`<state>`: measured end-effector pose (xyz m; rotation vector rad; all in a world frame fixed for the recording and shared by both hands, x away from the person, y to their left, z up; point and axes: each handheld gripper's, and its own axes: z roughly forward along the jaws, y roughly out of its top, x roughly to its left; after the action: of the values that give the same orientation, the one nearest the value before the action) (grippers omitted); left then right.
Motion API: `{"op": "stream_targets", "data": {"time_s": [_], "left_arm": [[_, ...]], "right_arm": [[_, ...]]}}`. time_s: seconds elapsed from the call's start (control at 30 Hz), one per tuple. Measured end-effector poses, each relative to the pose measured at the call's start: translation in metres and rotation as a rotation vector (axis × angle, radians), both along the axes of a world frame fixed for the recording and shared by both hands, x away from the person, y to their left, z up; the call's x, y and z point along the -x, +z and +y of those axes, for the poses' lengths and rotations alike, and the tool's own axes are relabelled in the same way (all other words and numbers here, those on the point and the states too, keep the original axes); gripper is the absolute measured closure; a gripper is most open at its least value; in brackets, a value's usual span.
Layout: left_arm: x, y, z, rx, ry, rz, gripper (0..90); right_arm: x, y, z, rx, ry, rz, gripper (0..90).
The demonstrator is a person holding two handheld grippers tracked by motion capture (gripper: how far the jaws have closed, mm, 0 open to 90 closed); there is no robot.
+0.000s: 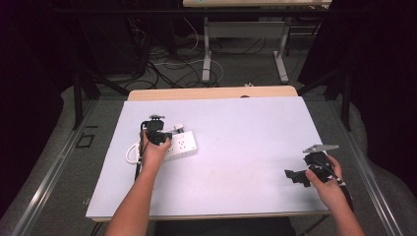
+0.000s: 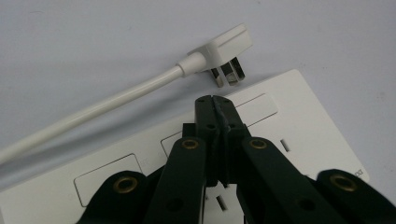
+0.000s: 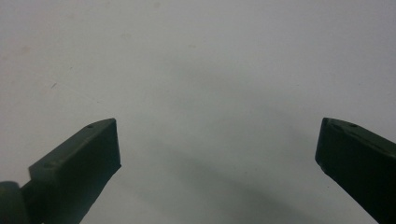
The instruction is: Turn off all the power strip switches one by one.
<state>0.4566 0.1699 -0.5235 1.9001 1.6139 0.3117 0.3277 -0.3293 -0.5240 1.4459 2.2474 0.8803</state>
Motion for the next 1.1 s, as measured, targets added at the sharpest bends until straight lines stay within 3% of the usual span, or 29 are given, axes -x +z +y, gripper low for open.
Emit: {"op": "stream_targets", "data": {"time_s": [0.13,0.3,0.4,1.1], "left_arm": [[-0.0006,-0.0037,0.0004,0.037,0.001,0.002,90.0],[0.0000,-0.0038,-0.0033,0.010,-0.002,-0.013,90.0],[-0.0003,-0.0027,-0.0029,0.011,-0.008,0.001,90.0],[-0.0007,-0.0024,-0.0043,-0.006,0.010,-0.017,90.0]], "right_arm": [[0.0001,0.0001,0.0010,0.001,-0.004,0.002,0.0],[0.0004,0.0005,0.0001,0.002,0.000,0.001,0.0],[0.0005,0.0005,-0.0004,0.001,-0.002,-0.007,0.0],[0.0004,0.0006,-0.0007,0.004,-0.004,-0.006,0.0]]}}
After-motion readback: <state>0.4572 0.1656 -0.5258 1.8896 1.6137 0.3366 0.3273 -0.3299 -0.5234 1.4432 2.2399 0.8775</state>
